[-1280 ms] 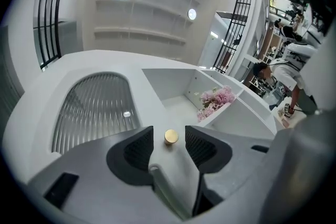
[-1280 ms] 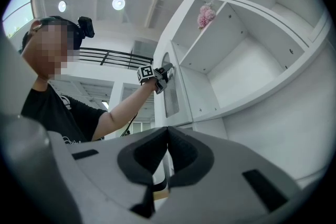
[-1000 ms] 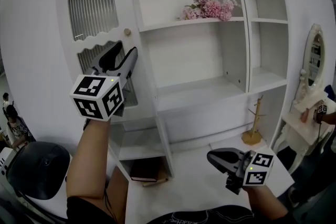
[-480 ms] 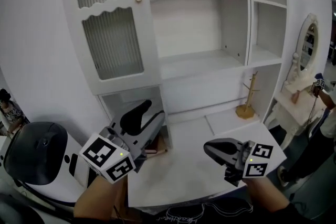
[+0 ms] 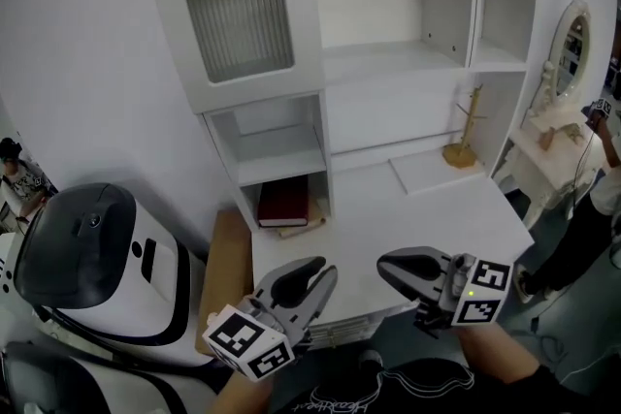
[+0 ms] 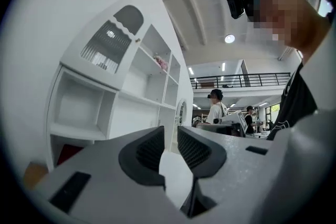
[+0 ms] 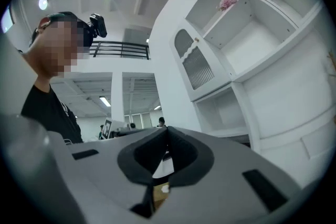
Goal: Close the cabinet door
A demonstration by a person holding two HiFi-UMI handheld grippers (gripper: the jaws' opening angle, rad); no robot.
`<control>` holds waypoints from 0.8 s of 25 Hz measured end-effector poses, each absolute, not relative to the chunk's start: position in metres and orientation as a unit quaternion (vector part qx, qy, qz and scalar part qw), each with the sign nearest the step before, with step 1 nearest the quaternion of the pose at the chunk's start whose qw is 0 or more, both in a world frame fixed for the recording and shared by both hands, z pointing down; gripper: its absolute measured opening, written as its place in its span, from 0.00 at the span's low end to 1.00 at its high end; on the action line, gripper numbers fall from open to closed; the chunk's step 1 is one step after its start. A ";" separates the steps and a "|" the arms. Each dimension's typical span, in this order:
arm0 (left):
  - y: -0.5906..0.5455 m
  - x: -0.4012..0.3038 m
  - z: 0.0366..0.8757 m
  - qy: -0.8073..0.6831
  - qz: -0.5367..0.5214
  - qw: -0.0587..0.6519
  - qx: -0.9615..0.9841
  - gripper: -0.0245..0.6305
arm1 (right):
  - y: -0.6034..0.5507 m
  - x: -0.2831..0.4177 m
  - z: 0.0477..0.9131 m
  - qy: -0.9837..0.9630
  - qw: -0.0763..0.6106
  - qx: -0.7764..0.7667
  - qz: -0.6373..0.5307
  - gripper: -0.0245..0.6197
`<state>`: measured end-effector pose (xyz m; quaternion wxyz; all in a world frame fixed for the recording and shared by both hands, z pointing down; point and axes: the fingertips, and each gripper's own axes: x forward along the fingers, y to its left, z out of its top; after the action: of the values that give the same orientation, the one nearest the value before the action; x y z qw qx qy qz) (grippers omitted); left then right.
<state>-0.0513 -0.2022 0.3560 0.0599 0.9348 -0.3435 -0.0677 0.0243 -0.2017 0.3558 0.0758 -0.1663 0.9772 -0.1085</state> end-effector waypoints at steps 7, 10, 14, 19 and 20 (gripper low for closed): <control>-0.146 -0.054 0.390 -0.320 -0.051 0.059 0.944 0.04 | -0.160 0.003 0.383 0.972 0.090 -0.169 -0.133 0.05; -0.138 -0.059 0.398 -0.313 -0.066 0.081 0.944 0.04 | -0.154 -0.004 0.393 0.971 0.083 -0.175 -0.137 0.05; -0.132 -0.064 0.402 -0.307 -0.095 0.105 0.941 0.04 | -0.148 -0.013 0.406 0.971 0.069 -0.176 -0.149 0.05; -0.137 -0.064 0.412 -0.325 -0.075 0.095 0.938 0.04 | -0.148 -0.012 0.412 0.971 0.058 -0.180 -0.145 0.05; -0.138 -0.064 0.412 -0.329 -0.074 0.096 0.937 0.04 | -0.149 -0.011 0.413 0.971 0.057 -0.181 -0.147 0.05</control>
<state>-0.0637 -0.1381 0.4124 0.0957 0.9366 -0.3289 -0.0742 -0.0110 -0.1491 0.4127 0.0575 -0.1812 0.9707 -0.1467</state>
